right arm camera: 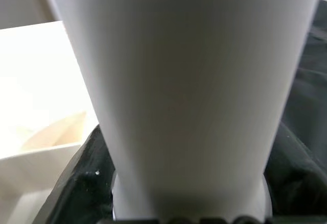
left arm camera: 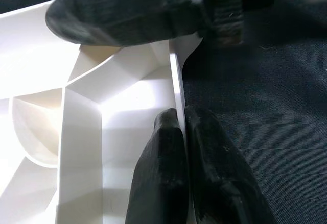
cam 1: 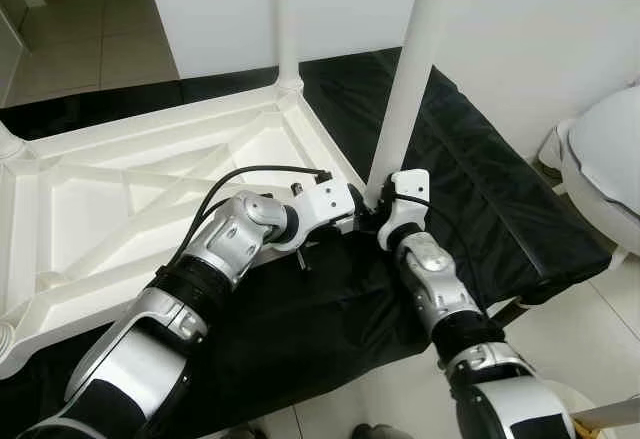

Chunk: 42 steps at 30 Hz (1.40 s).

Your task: Building children table

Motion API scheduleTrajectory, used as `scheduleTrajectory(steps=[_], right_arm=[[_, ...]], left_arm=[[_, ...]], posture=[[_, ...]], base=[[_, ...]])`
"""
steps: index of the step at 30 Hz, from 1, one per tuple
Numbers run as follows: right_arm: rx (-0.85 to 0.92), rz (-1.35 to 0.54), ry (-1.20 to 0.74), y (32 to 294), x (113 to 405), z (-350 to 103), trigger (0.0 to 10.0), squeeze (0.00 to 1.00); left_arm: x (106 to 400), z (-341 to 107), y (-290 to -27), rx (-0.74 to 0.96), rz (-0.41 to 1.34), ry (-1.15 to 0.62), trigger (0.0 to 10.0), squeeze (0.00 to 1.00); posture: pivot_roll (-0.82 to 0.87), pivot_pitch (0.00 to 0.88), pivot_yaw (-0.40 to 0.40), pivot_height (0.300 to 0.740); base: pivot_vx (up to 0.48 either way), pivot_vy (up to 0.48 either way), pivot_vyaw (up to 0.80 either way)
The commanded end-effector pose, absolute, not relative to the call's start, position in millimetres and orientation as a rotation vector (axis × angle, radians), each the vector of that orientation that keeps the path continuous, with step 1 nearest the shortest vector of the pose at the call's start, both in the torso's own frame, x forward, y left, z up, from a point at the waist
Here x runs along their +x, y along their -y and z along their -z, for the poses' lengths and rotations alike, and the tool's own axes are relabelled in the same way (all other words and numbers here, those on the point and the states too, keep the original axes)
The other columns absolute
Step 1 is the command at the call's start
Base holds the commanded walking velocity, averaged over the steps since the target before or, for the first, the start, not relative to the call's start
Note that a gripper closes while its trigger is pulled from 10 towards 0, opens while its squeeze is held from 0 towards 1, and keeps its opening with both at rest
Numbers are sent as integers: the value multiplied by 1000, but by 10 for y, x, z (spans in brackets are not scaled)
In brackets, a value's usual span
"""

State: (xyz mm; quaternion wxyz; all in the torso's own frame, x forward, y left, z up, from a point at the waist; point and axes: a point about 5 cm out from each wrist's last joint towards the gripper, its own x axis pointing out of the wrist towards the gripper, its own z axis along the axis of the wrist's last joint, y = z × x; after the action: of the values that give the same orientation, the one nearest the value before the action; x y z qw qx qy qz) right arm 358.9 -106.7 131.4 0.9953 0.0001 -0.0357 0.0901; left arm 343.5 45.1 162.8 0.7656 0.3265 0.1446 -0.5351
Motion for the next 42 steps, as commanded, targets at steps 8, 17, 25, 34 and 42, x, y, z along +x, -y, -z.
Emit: scheduleTrajectory(steps=[8,17,25,34,42], right_arm=[[62,268,-70,1400,3544,-1104,0,0],[22,284,-72,1404,3520,-1102,2510,0],[9,241,-45,1393,3517,-1130,10000,1000],[-4,-153,124,1548,3590,-1443,10000,0],[-64,-367,142,1635,3606,-1533,10000,0]], left_arm=[[3381,-1622,-407,734,1234,-317,10000,0],[3380,-1609,-424,736,1230,-320,10000,0],[3376,-1607,-412,734,1232,-318,10000,0],[3374,-1602,-394,735,1236,-316,10000,0],[3375,-1608,-398,736,1236,-316,10000,0]], posture=[[-66,65,29,740],[-63,56,25,740],[-67,54,20,740],[-72,51,21,740],[-66,51,24,740]], base=[[0,0,0],[0,0,0],[0,0,0],[0,0,0],[0,0,0]])
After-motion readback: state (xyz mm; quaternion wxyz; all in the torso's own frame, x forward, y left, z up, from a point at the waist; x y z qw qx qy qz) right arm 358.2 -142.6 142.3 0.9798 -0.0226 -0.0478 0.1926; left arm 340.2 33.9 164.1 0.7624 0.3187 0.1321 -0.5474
